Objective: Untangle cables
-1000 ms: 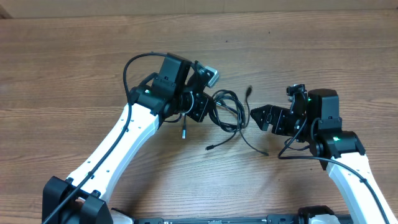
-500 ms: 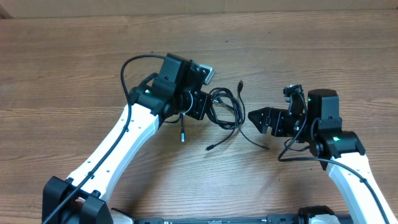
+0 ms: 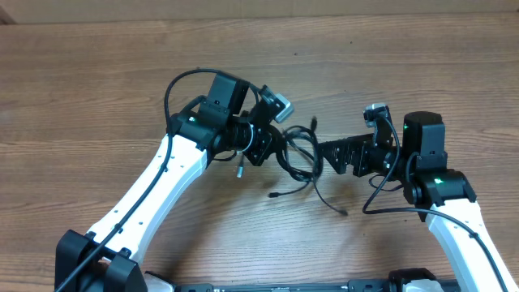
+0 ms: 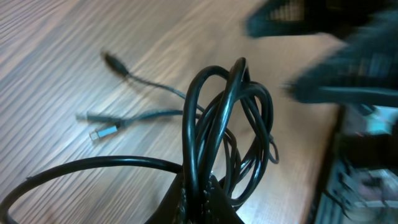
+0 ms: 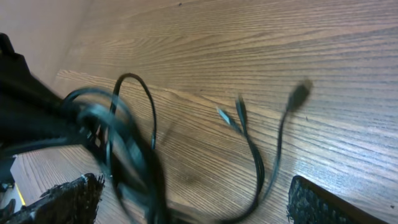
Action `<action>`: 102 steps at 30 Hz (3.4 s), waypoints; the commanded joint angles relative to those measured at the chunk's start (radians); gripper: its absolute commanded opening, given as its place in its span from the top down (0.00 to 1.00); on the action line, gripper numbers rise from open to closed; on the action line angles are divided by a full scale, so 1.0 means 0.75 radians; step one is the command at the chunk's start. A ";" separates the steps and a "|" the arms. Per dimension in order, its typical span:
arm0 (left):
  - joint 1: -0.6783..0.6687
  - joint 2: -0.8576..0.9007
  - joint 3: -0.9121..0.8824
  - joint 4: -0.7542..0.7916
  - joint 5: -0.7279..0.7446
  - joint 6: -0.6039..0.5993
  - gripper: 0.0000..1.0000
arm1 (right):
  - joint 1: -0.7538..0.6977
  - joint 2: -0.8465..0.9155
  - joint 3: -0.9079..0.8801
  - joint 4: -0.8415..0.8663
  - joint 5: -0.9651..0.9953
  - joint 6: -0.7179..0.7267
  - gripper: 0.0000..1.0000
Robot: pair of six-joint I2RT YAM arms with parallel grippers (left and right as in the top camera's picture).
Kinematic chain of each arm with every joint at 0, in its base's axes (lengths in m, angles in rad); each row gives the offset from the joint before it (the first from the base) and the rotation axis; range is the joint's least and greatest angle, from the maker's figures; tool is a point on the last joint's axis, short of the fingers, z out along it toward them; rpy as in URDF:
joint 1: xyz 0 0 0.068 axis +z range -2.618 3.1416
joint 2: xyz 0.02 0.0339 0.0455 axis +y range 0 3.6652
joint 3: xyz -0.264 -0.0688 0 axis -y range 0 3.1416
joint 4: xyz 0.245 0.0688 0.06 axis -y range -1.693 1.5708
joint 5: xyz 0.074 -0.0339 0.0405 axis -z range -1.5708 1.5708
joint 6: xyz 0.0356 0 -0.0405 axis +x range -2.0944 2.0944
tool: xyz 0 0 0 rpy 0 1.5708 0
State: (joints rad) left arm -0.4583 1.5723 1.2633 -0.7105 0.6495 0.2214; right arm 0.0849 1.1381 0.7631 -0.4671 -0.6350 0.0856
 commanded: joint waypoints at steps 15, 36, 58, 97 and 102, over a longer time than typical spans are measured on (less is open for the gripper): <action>-0.026 -0.031 0.016 -0.047 0.318 0.144 0.96 | -0.001 -0.003 0.032 0.038 -0.013 -0.122 0.05; -0.140 -0.031 0.016 -0.024 0.323 0.153 0.96 | -0.001 0.002 0.031 0.034 0.076 -0.122 0.05; -0.143 -0.031 0.016 0.237 0.447 -0.019 0.95 | -0.001 0.071 0.032 0.008 -0.076 -0.126 0.08; -0.155 -0.031 0.016 -0.037 0.508 -0.021 0.96 | -0.003 0.071 0.031 -0.148 1.209 0.288 0.05; -0.151 -0.031 0.016 -0.110 0.438 -0.021 0.96 | -0.003 0.071 0.031 -0.144 1.312 0.345 0.05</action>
State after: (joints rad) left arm -0.5636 1.5726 1.2575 -0.7662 1.0088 0.2089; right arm 0.0868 1.1877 0.7673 -0.5854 0.2184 0.2756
